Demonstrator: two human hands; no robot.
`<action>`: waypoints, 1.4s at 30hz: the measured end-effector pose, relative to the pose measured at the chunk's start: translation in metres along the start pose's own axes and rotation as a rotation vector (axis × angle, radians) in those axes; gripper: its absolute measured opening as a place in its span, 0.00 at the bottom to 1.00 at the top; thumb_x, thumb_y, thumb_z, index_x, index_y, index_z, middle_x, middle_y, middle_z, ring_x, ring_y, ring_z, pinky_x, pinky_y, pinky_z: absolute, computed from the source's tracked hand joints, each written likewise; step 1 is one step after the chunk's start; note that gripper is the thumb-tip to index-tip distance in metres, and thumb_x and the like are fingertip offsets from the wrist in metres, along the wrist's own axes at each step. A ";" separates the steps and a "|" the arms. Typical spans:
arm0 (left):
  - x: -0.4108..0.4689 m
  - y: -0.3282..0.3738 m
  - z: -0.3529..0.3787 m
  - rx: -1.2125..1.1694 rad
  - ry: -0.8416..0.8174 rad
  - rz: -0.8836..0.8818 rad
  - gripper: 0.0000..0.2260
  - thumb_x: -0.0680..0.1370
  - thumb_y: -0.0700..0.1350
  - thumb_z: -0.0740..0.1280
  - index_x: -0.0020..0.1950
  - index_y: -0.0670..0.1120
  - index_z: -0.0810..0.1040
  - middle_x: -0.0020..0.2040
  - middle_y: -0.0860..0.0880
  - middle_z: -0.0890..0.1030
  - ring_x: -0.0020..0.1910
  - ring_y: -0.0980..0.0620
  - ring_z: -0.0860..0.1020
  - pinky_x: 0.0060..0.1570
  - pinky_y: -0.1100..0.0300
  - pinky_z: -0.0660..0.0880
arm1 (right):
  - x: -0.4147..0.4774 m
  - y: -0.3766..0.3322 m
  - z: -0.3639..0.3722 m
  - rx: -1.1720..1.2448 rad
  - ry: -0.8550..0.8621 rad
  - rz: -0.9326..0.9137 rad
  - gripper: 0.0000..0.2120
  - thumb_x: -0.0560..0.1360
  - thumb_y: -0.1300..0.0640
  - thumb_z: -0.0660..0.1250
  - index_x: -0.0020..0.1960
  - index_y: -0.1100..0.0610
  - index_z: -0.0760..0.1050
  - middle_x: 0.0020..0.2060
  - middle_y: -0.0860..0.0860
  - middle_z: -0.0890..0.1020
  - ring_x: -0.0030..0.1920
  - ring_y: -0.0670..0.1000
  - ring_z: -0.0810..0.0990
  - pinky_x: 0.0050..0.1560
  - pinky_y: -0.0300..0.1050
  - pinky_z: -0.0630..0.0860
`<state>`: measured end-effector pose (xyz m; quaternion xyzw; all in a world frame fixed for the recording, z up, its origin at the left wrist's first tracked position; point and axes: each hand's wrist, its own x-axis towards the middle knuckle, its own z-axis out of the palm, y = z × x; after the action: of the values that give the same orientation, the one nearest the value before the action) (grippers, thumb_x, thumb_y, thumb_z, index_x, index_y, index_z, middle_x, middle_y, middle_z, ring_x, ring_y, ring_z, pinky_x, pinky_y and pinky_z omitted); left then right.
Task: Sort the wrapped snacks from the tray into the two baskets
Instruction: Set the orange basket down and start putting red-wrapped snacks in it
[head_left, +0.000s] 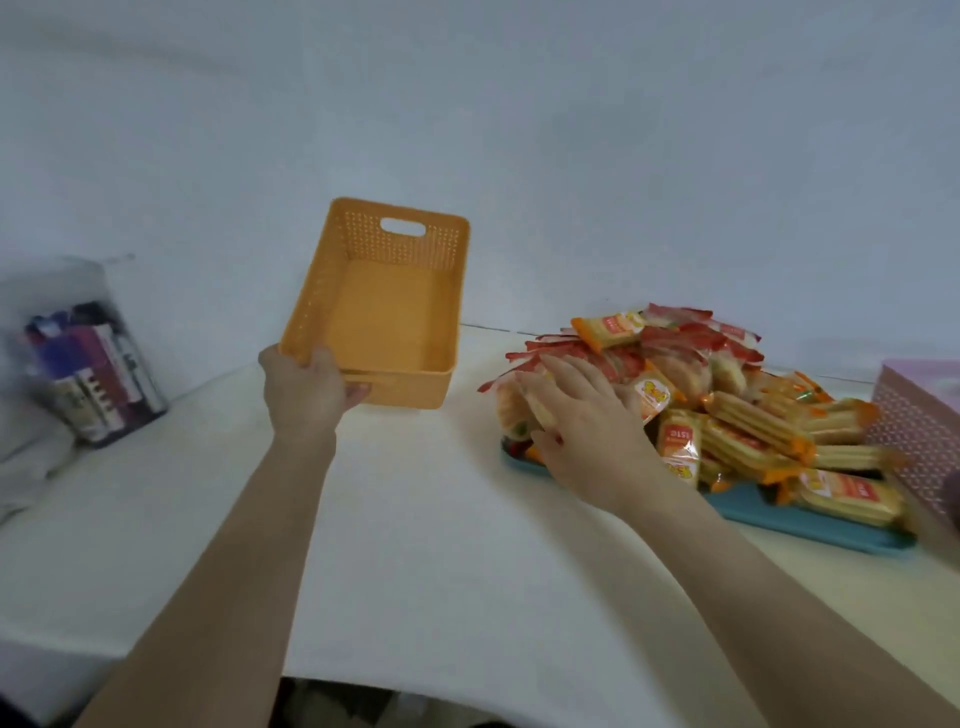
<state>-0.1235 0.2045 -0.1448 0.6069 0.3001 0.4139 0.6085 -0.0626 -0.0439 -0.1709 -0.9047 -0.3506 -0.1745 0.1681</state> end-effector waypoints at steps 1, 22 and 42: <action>0.002 -0.007 -0.002 0.027 -0.015 -0.016 0.16 0.78 0.44 0.58 0.65 0.42 0.68 0.60 0.41 0.75 0.39 0.42 0.84 0.33 0.56 0.81 | 0.002 -0.002 0.004 -0.023 -0.018 0.018 0.29 0.75 0.54 0.62 0.74 0.43 0.60 0.76 0.47 0.59 0.76 0.50 0.52 0.67 0.59 0.58; -0.075 -0.007 0.117 1.276 -0.547 1.019 0.16 0.77 0.49 0.61 0.64 0.49 0.72 0.58 0.52 0.79 0.60 0.48 0.70 0.53 0.53 0.67 | 0.049 0.039 0.022 -0.183 0.330 0.184 0.16 0.74 0.43 0.58 0.48 0.53 0.77 0.41 0.48 0.82 0.50 0.57 0.75 0.46 0.54 0.64; -0.046 0.032 0.053 0.572 -0.579 0.705 0.13 0.79 0.39 0.63 0.60 0.53 0.78 0.56 0.53 0.80 0.55 0.56 0.75 0.57 0.62 0.70 | 0.021 0.029 -0.059 1.224 0.218 0.402 0.09 0.73 0.68 0.66 0.52 0.61 0.78 0.46 0.62 0.82 0.49 0.59 0.83 0.49 0.58 0.81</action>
<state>-0.1038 0.1357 -0.1152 0.9017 -0.0012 0.3106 0.3007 -0.0397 -0.0768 -0.1146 -0.6704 -0.1915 0.0008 0.7169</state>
